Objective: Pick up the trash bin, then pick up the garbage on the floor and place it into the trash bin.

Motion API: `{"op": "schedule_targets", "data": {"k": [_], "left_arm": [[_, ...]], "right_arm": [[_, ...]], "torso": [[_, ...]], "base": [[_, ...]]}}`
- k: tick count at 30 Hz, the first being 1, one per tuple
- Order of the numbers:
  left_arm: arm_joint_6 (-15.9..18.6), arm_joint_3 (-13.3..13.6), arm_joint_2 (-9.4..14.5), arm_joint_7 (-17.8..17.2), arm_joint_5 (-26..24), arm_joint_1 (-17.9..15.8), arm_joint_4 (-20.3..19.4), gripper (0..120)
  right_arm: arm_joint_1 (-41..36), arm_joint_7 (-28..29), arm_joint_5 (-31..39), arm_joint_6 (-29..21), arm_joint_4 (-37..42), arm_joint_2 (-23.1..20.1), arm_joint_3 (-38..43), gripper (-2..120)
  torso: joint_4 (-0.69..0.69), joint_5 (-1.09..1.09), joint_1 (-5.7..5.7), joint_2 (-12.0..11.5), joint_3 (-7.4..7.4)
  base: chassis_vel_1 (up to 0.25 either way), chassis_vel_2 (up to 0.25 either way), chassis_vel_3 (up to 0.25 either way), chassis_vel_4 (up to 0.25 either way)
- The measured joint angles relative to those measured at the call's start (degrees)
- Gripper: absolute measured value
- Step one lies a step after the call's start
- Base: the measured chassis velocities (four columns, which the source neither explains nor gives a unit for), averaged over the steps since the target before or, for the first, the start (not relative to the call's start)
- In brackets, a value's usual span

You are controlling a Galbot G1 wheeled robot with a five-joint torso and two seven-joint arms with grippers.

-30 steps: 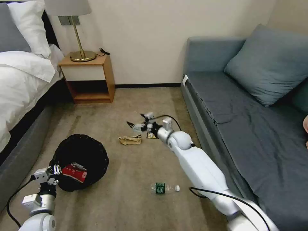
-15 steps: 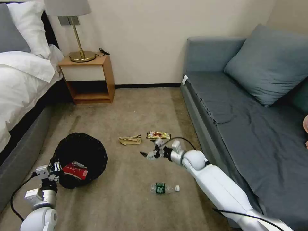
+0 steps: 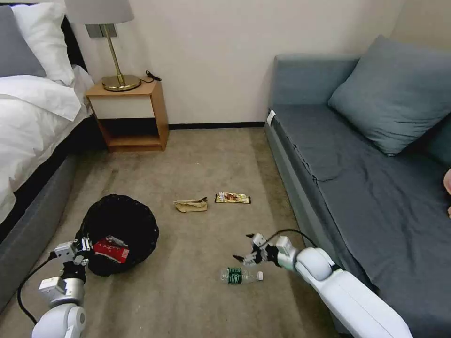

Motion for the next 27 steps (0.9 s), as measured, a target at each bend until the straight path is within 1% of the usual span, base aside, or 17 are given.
{"op": "schedule_targets", "data": {"k": [4, 5, 6, 8, 9, 12, 19, 24, 27], "left_arm": [[-0.04, 0.00, -0.21, 0.11, -0.02, 1.05, -1.05, 5], [-0.04, -0.05, -0.28, 0.15, -0.08, 1.34, -1.30, 5], [-0.04, -0.05, -0.28, 0.15, -0.08, 1.34, -1.30, 5], [-0.26, -0.14, -0.28, 0.30, -0.10, 1.73, -1.29, 5], [-0.26, -0.14, -0.28, 0.30, -0.10, 1.73, -1.29, 5], [-0.80, -0.24, -0.26, 0.44, -0.11, 2.27, -1.19, 5], [-1.27, -0.45, -0.49, 0.58, -0.17, 3.15, -1.55, 5], [-1.61, -0.66, -1.25, 0.70, -0.20, 4.42, -2.79, 5], [-1.06, -0.37, -2.19, 0.74, -0.11, 4.49, -3.73, 5]], "right_arm": [[-2.56, -0.35, -2.27, 0.42, 0.29, 1.40, 1.23, 100], [-3.62, -0.55, -3.21, 0.61, 0.29, 2.29, 1.55, 100], [-3.62, -0.55, -3.21, 0.61, 0.29, 2.29, 1.55, 100], [-4.88, -0.64, -4.40, 0.82, 0.29, 3.93, 1.81, 100], [-4.88, -0.64, -4.40, 0.82, 0.29, 3.93, 1.81, 100], [-5.97, -0.70, -5.55, 1.02, -0.03, 5.89, 2.14, 100], [-7.22, -0.97, -7.21, 1.78, -1.15, 7.61, 3.52, 100], [-9.19, -0.86, -8.81, 2.37, -1.51, 8.17, 5.14, 100], [-8.79, -0.43, -10.25, 3.28, -4.30, 9.67, 5.77, 100]], "torso": [[0.01, -0.01, 0.00, 0.00, 0.00], [0.00, -0.01, 0.00, 0.00, 0.01], [0.00, -0.01, 0.00, 0.00, 0.01], [0.00, 0.00, 0.00, 0.00, 0.00], [0.00, 0.00, 0.00, 0.00, 0.00], [0.01, 0.01, 0.00, 0.00, 0.00], [0.01, 0.01, 0.00, 0.00, 0.00], [0.00, -0.02, 0.00, 0.00, 0.01], [0.00, 0.00, 0.00, -0.01, 0.01]], "base": [[0.000, 0.000, 0.000, 0.000], [0.000, 0.000, 0.000, 0.000], [0.000, 0.000, 0.000, 0.000], [0.000, 0.000, 0.000, 0.000], [0.000, 0.000, 0.000, 0.000], [0.000, 0.000, 0.000, 0.000], [0.000, 0.000, 0.000, 0.000], [0.000, 0.000, 0.000, 0.000], [0.000, 0.000, 0.000, 0.000]]}}
